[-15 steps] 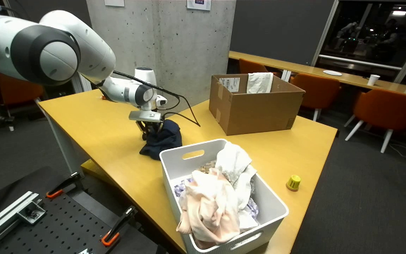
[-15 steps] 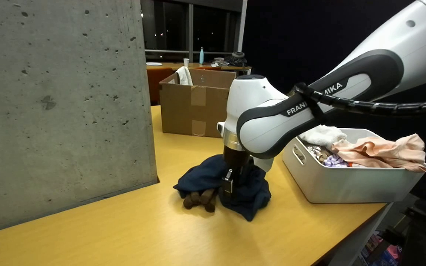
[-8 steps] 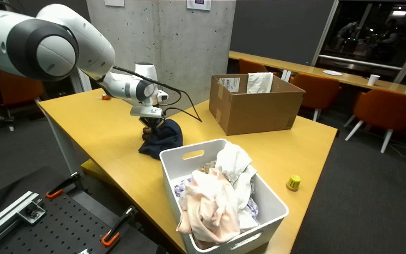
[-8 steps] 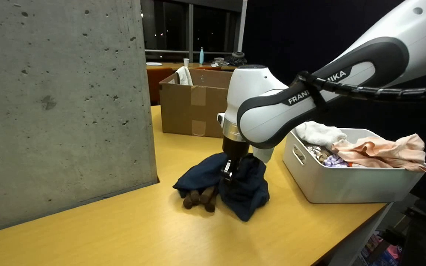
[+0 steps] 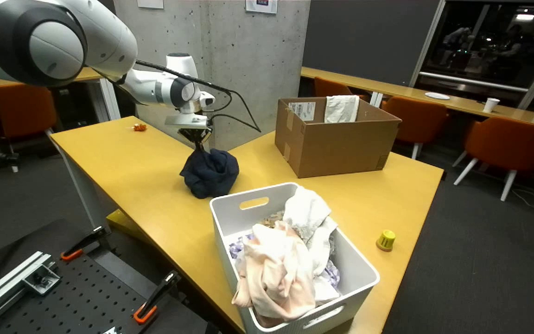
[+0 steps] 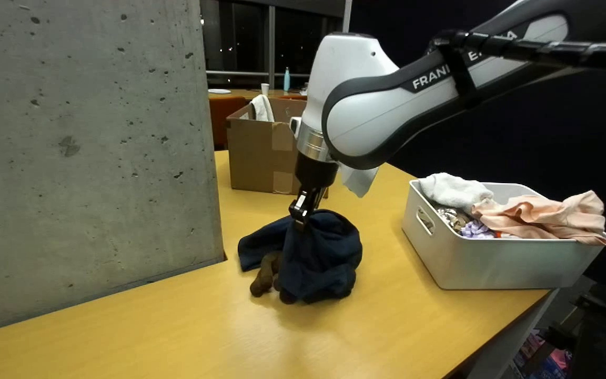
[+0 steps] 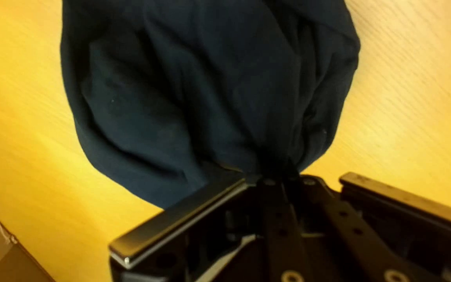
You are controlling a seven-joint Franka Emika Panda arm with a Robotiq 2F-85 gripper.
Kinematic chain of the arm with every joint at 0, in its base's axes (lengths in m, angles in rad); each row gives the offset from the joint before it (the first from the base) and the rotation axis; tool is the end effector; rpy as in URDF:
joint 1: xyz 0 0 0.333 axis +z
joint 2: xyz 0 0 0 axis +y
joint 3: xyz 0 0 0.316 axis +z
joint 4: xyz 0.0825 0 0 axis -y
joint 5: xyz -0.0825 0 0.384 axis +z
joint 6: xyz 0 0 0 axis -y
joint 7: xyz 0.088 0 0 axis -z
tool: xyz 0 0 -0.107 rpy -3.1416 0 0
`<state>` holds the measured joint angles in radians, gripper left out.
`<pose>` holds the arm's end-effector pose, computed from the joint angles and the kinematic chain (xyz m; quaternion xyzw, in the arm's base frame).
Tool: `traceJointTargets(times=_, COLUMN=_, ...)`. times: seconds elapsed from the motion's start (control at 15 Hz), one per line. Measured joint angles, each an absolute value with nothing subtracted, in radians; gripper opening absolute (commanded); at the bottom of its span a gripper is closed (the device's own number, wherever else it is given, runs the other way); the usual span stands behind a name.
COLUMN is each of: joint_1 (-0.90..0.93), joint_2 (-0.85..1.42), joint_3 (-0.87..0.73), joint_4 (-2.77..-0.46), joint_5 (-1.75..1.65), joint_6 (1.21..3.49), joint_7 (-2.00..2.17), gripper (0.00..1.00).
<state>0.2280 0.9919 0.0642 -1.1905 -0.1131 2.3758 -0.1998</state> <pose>0.7501 0.2084 0.1967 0.9601 0.2614 0.0983 0.0131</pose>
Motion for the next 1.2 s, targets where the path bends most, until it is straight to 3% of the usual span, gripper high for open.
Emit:
traceJointTargets(times=1.07, joint_1=0.307, joint_2=1.180, joint_3=0.109, joint_4=-0.997, joint_5=-0.149, joint_6=2.340, joint_7=-0.324, gripper=0.01)
traceJointTargets(times=1.13, joint_1=0.307, joint_2=1.200, joint_3=0.117, joint_4=-0.977, joint_5=-0.149, joint_6=2.340, joint_7=-0.343, gripper=0.30)
traceJointTargets(times=1.2, joint_1=0.308, joint_2=1.219, joint_3=0.124, joint_4=-0.959, joint_5=-0.149, joint_6=2.340, joint_7=-0.360, gripper=0.31)
